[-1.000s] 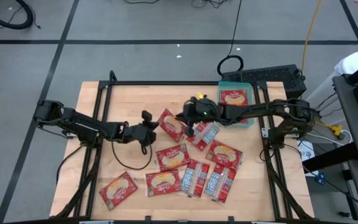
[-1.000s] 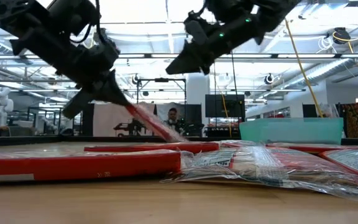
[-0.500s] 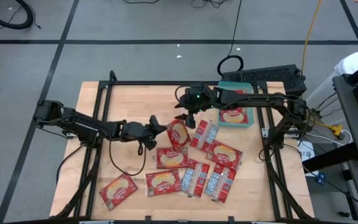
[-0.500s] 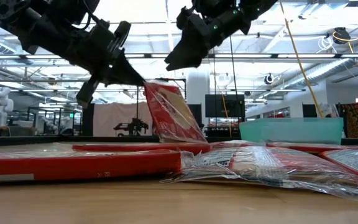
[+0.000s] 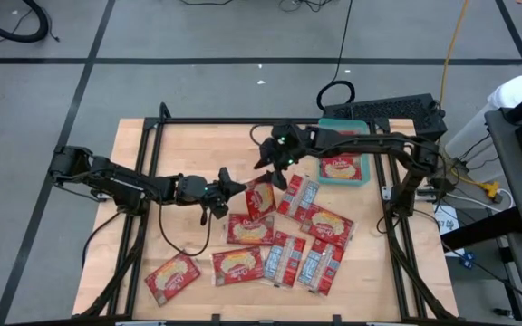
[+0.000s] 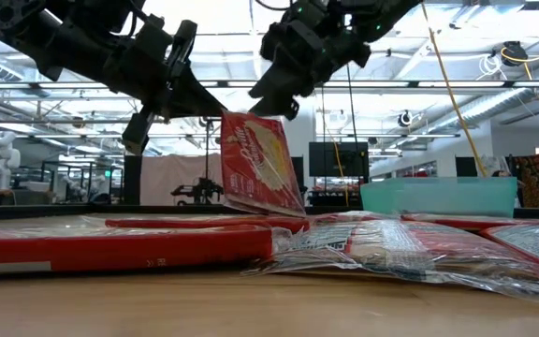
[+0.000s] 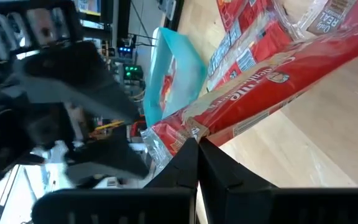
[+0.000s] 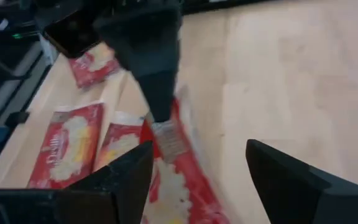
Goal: Sort popcorn bags into baskets
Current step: Put the red popcorn bag into the green bin
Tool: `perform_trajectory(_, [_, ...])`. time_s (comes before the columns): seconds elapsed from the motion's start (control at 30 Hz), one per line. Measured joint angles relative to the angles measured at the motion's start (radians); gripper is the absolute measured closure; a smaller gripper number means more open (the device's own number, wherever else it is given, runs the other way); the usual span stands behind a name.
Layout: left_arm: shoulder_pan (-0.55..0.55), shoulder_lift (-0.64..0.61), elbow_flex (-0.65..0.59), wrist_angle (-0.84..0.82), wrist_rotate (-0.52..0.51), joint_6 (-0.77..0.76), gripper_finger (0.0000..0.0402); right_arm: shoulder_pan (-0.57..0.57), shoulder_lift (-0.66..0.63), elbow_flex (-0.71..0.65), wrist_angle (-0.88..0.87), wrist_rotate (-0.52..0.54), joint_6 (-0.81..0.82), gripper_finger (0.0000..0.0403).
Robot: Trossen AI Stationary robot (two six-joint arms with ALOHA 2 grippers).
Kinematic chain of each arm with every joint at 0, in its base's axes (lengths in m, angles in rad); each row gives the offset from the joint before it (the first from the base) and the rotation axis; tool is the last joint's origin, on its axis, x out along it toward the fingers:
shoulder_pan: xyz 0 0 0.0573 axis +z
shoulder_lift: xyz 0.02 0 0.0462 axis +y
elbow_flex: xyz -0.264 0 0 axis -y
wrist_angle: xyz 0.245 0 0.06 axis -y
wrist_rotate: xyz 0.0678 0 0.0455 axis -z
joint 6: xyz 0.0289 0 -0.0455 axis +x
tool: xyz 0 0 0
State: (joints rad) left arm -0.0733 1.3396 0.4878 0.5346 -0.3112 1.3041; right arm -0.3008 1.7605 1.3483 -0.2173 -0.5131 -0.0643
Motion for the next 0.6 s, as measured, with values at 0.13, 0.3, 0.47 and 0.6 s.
perform_trajectory(0.13, [-0.001, 0.0, 0.0, 0.001, 0.0, -0.001, 0.0394, 0.005, 0.069, -0.001, -0.01, -0.134, -0.001, 0.0158])
perform_trajectory(0.3, [-0.001, 0.0, 0.0, 0.007, 0.001, -0.004, 0.0394, 0.019, 0.103, -0.001, -0.05, -0.194, -0.083, 0.0205])
perform_trajectory(0.47, [0.008, 0.0, 0.0, 0.06, -0.011, -0.041, 0.0394, 0.014, 0.095, -0.001, -0.064, -0.19, -0.131, 0.0322])
perform_trajectory(0.6, [0.014, 0.0, 0.0, 0.125, -0.097, -0.133, 0.039, -0.007, 0.06, -0.001, -0.098, -0.149, -0.134, 0.0389])
